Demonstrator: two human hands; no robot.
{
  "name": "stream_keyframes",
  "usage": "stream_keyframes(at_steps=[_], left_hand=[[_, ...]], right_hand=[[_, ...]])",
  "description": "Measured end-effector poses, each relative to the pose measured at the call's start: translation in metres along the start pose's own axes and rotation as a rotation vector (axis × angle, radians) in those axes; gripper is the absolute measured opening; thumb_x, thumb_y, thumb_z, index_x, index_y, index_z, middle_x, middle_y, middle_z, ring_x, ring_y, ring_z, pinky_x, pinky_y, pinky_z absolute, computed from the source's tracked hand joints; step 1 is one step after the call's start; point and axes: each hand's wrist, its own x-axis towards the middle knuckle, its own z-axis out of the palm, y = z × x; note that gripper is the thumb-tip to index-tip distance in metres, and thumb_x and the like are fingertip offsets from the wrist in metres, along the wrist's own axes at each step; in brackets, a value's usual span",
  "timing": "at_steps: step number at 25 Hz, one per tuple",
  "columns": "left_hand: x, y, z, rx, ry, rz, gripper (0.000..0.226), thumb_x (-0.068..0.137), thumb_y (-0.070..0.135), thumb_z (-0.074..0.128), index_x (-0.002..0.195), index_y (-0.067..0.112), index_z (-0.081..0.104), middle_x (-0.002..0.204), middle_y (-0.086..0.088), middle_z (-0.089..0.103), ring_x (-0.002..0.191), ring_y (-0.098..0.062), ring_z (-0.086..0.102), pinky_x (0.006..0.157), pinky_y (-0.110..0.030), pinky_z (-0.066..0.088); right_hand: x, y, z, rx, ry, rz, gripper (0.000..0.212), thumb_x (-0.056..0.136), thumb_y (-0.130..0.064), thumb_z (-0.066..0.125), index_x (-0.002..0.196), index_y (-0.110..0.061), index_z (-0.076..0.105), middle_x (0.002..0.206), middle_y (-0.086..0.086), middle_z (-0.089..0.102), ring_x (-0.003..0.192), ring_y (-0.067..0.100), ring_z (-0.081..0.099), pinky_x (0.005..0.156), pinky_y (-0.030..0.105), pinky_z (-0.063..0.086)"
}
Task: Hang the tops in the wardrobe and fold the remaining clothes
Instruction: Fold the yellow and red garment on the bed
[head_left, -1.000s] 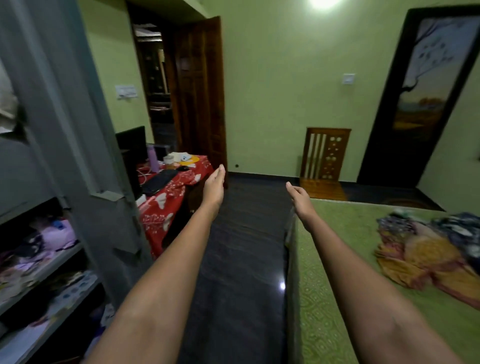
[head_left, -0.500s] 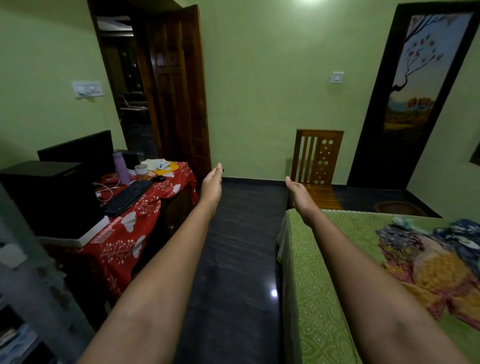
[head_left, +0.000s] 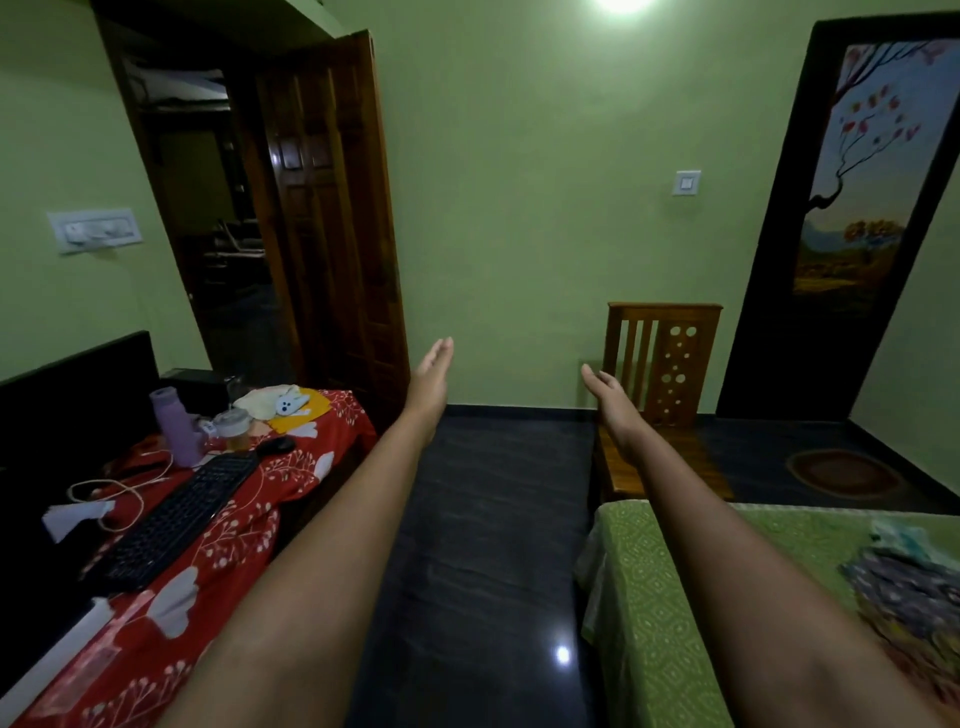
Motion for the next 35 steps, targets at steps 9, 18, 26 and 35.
stream_keyframes(at_steps=[9, 18, 26, 35], left_hand=[[0.281, -0.025, 0.06, -0.011, -0.007, 0.035, 0.059, 0.1, 0.047, 0.037, 0.15, 0.019, 0.026, 0.155, 0.0, 0.029, 0.142, -0.02, 0.027, 0.116, -0.044, 0.024], [0.488, -0.074, 0.196, -0.104, -0.214, -0.032, 0.055, 0.1, 0.041, 0.04, 0.148, 0.015, 0.031, 0.152, -0.001, 0.035, 0.139, -0.018, 0.032, 0.116, -0.04, 0.026], [0.594, -0.059, 0.388, -0.179, -0.775, 0.026, 0.054, 0.1, 0.043, 0.04, 0.148, 0.018, 0.031, 0.151, 0.001, 0.036, 0.14, -0.019, 0.031, 0.117, -0.041, 0.023], [0.524, -0.057, 0.514, -0.281, -1.294, 0.016, 0.05, 0.102, 0.034, 0.04, 0.146, 0.012, 0.033, 0.151, -0.003, 0.036, 0.141, -0.02, 0.03, 0.117, -0.038, 0.023]], right_hand=[[0.279, -0.037, -0.004, -0.005, 0.021, -0.087, 0.076, 0.092, -0.061, 0.041, 0.152, -0.022, 0.014, 0.157, 0.007, 0.02, 0.143, 0.029, 0.021, 0.113, 0.047, 0.02], [0.448, -0.013, -0.075, -0.096, 0.238, -0.017, 0.073, 0.095, -0.056, 0.039, 0.153, -0.021, 0.012, 0.158, 0.009, 0.019, 0.143, 0.032, 0.021, 0.113, 0.049, 0.02], [0.485, -0.015, -0.186, -0.005, 0.849, -0.042, 0.067, 0.099, -0.041, 0.043, 0.151, -0.008, 0.018, 0.156, 0.01, 0.023, 0.143, 0.024, 0.024, 0.113, 0.036, 0.019], [0.357, 0.007, -0.225, 0.005, 1.397, 0.085, 0.07, 0.097, -0.05, 0.043, 0.152, -0.016, 0.017, 0.158, 0.006, 0.02, 0.143, 0.027, 0.022, 0.113, 0.045, 0.022]])
